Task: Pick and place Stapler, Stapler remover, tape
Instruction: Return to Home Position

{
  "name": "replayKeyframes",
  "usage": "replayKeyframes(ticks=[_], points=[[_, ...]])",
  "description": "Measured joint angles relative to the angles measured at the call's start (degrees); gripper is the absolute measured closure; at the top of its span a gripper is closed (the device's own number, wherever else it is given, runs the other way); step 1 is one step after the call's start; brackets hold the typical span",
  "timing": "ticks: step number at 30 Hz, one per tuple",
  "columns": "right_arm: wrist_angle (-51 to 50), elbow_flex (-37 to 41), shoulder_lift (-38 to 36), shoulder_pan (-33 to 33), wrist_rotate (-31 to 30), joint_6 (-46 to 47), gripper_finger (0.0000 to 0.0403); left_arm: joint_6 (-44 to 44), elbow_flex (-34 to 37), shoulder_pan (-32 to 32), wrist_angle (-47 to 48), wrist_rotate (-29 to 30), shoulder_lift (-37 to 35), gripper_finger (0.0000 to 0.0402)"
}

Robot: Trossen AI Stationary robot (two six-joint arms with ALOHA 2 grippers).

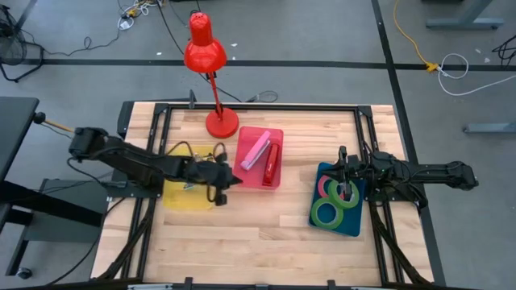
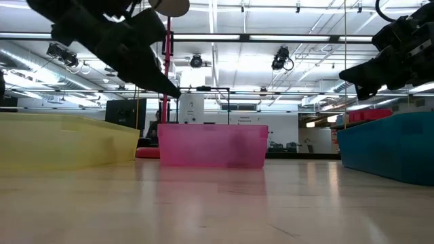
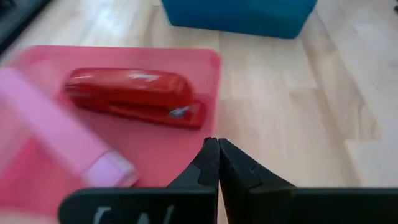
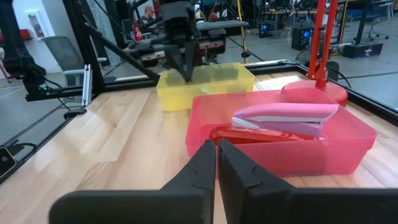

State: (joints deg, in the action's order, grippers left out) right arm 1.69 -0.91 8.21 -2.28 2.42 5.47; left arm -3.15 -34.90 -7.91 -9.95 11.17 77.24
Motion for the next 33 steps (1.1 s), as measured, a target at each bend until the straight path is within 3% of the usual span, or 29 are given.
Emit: replayKeyframes(ticks=[15,33], points=[[0.0,0.0,0.0,0.0,0.0,0.0,0.0382,3.9,19.0,1.4,-13.0,0.7,-19.1,0.0398],[0.0,0.0,0.0,0.0,0.0,0.0,0.0382,3.8,28.8,2.3,-13.9,-2.1,-40.0,0.0397]])
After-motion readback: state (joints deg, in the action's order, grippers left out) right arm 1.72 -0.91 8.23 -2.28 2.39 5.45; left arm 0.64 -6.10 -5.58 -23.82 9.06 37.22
